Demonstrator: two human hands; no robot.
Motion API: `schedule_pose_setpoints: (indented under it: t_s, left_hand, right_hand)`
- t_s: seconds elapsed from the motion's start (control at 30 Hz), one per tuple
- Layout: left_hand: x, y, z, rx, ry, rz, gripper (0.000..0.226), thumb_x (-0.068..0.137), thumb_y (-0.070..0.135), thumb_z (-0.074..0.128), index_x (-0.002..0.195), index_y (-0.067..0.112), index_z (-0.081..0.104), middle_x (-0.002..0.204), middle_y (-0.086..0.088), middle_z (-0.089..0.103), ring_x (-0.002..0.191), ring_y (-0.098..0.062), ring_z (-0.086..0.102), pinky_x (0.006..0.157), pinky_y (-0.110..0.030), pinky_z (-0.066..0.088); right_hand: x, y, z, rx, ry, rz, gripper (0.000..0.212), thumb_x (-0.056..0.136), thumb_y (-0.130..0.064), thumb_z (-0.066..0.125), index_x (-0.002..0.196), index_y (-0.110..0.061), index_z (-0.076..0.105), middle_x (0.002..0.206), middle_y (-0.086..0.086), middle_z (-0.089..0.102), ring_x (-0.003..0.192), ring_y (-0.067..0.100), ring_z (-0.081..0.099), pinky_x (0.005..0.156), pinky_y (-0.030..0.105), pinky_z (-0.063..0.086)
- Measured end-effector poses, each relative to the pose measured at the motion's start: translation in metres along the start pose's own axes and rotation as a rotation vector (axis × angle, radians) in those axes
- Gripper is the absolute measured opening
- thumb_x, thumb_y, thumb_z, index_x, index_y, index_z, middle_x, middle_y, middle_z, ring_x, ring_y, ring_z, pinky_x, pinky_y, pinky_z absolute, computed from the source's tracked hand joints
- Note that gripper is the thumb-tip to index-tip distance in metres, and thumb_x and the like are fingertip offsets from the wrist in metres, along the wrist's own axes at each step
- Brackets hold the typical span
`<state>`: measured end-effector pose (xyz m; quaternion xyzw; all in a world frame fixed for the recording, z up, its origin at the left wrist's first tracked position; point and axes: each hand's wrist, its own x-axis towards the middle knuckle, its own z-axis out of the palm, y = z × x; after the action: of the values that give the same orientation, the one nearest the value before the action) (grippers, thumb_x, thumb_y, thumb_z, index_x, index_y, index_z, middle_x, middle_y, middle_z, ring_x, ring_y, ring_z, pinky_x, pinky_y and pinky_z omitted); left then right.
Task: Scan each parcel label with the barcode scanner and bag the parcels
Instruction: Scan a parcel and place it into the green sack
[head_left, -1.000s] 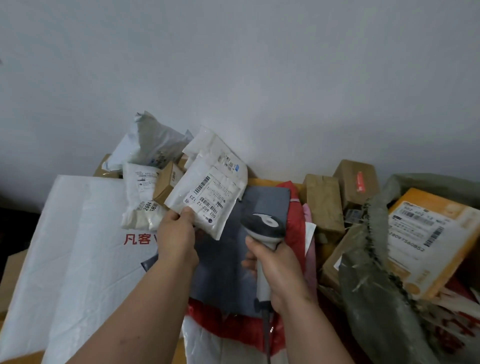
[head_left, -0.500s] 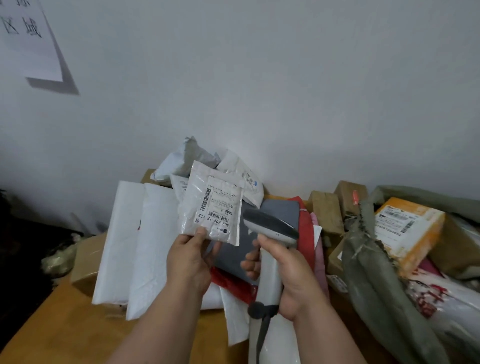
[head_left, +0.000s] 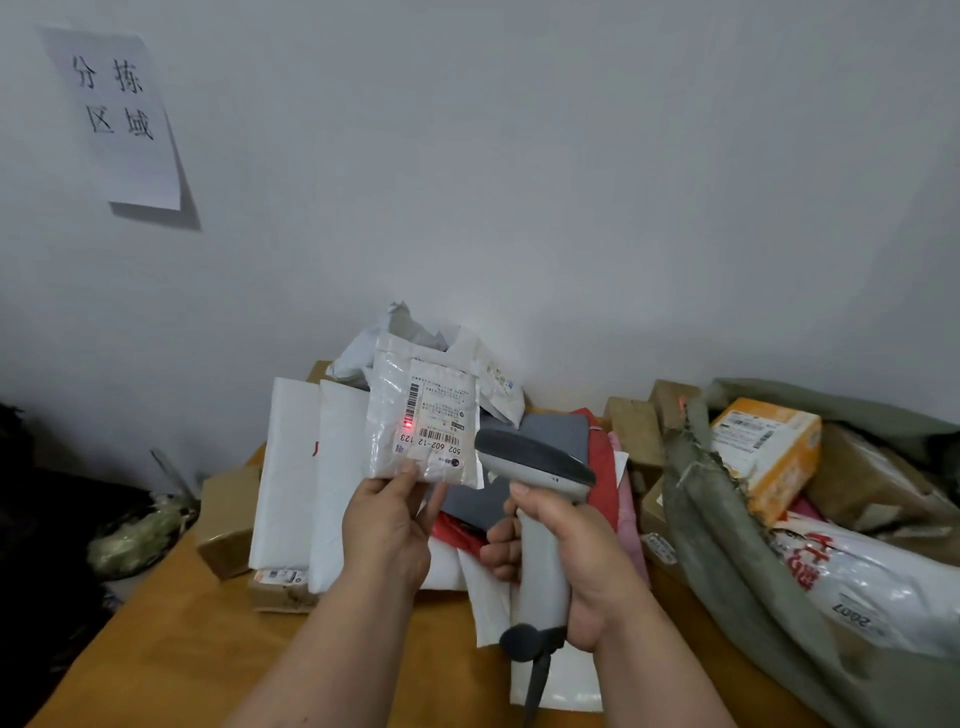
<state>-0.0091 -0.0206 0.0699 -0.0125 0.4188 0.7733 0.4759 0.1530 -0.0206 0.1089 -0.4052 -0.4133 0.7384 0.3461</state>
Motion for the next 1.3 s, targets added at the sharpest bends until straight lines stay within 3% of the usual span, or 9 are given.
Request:
schedule_pose_setpoints:
  t_s: [0.1, 0.33, 0.57, 0.7, 0.83, 0.97, 1.1, 1.3]
  left_hand:
    - [-0.009, 0.002, -0.003, -0.006, -0.015, 0.003, 0.009, 0.097, 0.001, 0.057, 0.102, 0.007, 0.062, 0.110, -0.016, 0.072, 0.107, -0.033, 0.069, 0.096, -0.050, 0.054]
    - [-0.025, -0.002, -0.004, 0.005, -0.046, 0.010, 0.010, 0.097, 0.002, 0.058, 0.104, 0.008, 0.063, 0.107, -0.014, 0.074, 0.101, -0.030, 0.071, 0.089, -0.045, 0.057]
    - [-0.048, -0.017, 0.012, 0.013, -0.043, 0.021, 0.007, 0.096, 0.002, 0.058, 0.098, 0.008, 0.061, 0.106, -0.015, 0.072, 0.102, -0.031, 0.070, 0.089, -0.045, 0.056]
    - [-0.064, -0.042, 0.030, 0.034, -0.066, 0.037, 0.010, 0.096, 0.002, 0.058, 0.102, 0.008, 0.063, 0.107, -0.013, 0.072, 0.100, -0.028, 0.070, 0.076, -0.036, 0.062]
    - [-0.088, -0.079, 0.063, 0.050, -0.119, 0.021, 0.015, 0.097, 0.002, 0.057, 0.101, 0.013, 0.066, 0.103, -0.008, 0.074, 0.093, -0.023, 0.071, 0.066, -0.032, 0.062]
    - [-0.116, -0.123, 0.095, 0.117, -0.204, 0.009, 0.013, 0.097, 0.003, 0.057, 0.102, 0.011, 0.065, 0.091, -0.008, 0.078, 0.078, -0.021, 0.076, 0.054, -0.028, 0.059]
    - [-0.135, -0.165, 0.124, 0.256, -0.279, 0.028, 0.011, 0.096, 0.006, 0.061, 0.105, 0.007, 0.067, 0.100, -0.014, 0.076, 0.092, -0.029, 0.074, 0.074, -0.038, 0.060]
    - [-0.148, -0.215, 0.171, 0.579, -0.442, 0.084, 0.013, 0.097, 0.008, 0.060, 0.105, 0.013, 0.068, 0.098, -0.004, 0.077, 0.086, -0.018, 0.075, 0.069, -0.030, 0.060]
  right_hand:
    - [-0.011, 0.001, 0.002, -0.010, 0.003, -0.017, 0.024, 0.086, -0.026, 0.070, 0.093, -0.003, 0.066, 0.073, 0.017, 0.068, 0.062, 0.025, 0.069, 0.055, 0.031, 0.055]
    - [-0.030, 0.002, -0.002, -0.019, 0.020, -0.041, 0.021, 0.089, -0.024, 0.070, 0.083, -0.004, 0.068, 0.073, 0.018, 0.068, 0.059, 0.024, 0.069, 0.054, 0.030, 0.055]
    - [-0.045, -0.007, -0.027, -0.037, 0.016, -0.056, 0.023, 0.088, -0.027, 0.071, 0.089, -0.004, 0.068, 0.075, 0.016, 0.070, 0.064, 0.025, 0.069, 0.058, 0.031, 0.055]
    - [-0.056, -0.017, -0.058, -0.055, 0.040, -0.082, 0.021, 0.088, -0.026, 0.071, 0.091, -0.005, 0.070, 0.075, 0.017, 0.071, 0.064, 0.026, 0.070, 0.056, 0.032, 0.054]
    - [-0.072, -0.032, -0.108, -0.045, 0.121, -0.144, 0.022, 0.088, -0.022, 0.073, 0.096, -0.003, 0.070, 0.073, 0.015, 0.071, 0.061, 0.024, 0.070, 0.052, 0.030, 0.054]
    - [-0.091, -0.045, -0.163, -0.009, 0.236, -0.201, 0.016, 0.084, -0.022, 0.076, 0.074, -0.009, 0.076, 0.069, 0.013, 0.070, 0.059, 0.020, 0.068, 0.050, 0.028, 0.053]
    - [-0.107, -0.053, -0.210, 0.037, 0.368, -0.234, 0.016, 0.083, -0.024, 0.078, 0.087, -0.009, 0.073, 0.068, 0.007, 0.071, 0.057, 0.016, 0.067, 0.049, 0.026, 0.052]
    - [-0.121, -0.059, -0.274, 0.101, 0.530, -0.242, 0.017, 0.082, -0.027, 0.080, 0.087, -0.012, 0.073, 0.066, 0.004, 0.070, 0.056, 0.014, 0.066, 0.054, 0.031, 0.053]
